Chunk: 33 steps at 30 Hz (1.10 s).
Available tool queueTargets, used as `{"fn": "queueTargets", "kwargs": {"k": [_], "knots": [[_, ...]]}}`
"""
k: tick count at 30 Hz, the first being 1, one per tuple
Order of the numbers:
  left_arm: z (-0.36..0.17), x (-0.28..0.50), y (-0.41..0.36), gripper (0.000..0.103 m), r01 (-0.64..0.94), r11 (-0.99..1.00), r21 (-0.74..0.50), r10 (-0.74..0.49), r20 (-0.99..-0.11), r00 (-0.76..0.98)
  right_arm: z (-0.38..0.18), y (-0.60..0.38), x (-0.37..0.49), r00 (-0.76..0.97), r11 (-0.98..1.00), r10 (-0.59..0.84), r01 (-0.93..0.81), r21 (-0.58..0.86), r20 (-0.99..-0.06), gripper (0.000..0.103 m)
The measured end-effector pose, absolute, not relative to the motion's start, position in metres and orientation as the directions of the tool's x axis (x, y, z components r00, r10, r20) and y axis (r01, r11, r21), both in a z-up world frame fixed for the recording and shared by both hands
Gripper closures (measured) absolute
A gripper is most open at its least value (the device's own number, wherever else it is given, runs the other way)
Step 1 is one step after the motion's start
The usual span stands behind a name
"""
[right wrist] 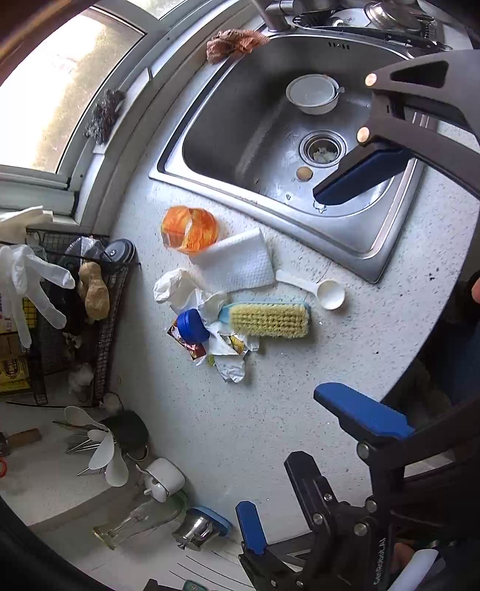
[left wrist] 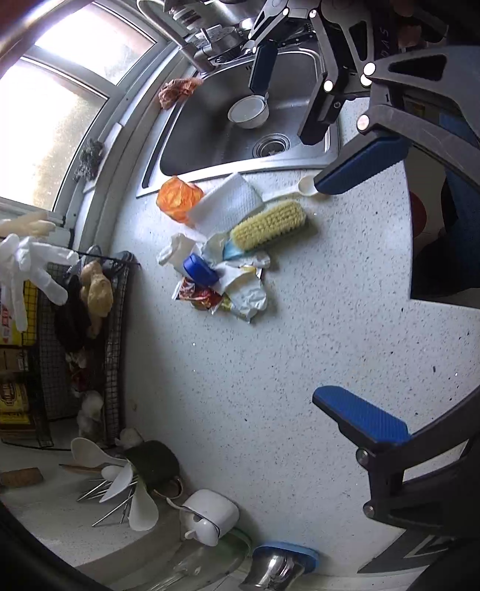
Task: Collect trash
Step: 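Raise both grippers back up over the counter toward the trash pile, then grasp the yellow-bristled scrub brush with the right gripper and lift it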
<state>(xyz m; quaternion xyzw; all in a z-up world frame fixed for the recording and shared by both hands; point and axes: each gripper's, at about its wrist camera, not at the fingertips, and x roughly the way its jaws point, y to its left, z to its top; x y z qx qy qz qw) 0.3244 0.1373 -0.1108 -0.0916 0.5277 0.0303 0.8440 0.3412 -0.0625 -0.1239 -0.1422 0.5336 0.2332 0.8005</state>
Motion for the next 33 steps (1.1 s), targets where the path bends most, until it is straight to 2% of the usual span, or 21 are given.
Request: {"fn": "queueTargets", "kwargs": {"k": [9,12,14,23,29,33], "knots": [[-0.171,0.347,0.174,0.0,-0.208,0.967,-0.146,-0.075,-0.946,0.317,-0.181,-0.019,0.375,0.162,0.814,0.175,-0.579,0.05,-0.971,0.009],[-0.185,0.352,0.182,0.0,-0.227,0.963,-0.148,-0.078,-0.954,0.291,-0.197,-0.009,0.384,0.142,0.804,0.152,-0.593,0.039,-0.978,0.018],[-0.193,0.356,0.189,0.0,-0.238,0.961,-0.143,-0.075,-0.959,0.272,-0.207,-0.002,0.388,0.121,0.798,0.135,-0.601,0.036,-0.983,0.029],[-0.208,0.373,0.204,0.0,-0.232,0.965,-0.123,-0.061,-0.965,0.257,-0.232,0.013,0.395,0.071,0.772,0.062,-0.636,0.003,-0.995,0.057],[-0.206,0.382,0.205,0.0,-0.212,0.969,-0.125,-0.067,-0.964,0.259,-0.234,0.015,0.399,0.083,0.776,0.057,-0.631,-0.008,-0.995,0.065],[-0.204,0.383,0.2,0.0,-0.188,0.973,-0.133,-0.081,-0.962,0.262,-0.233,0.013,0.398,0.079,0.783,0.063,-0.622,0.0,-0.995,0.066]]}}
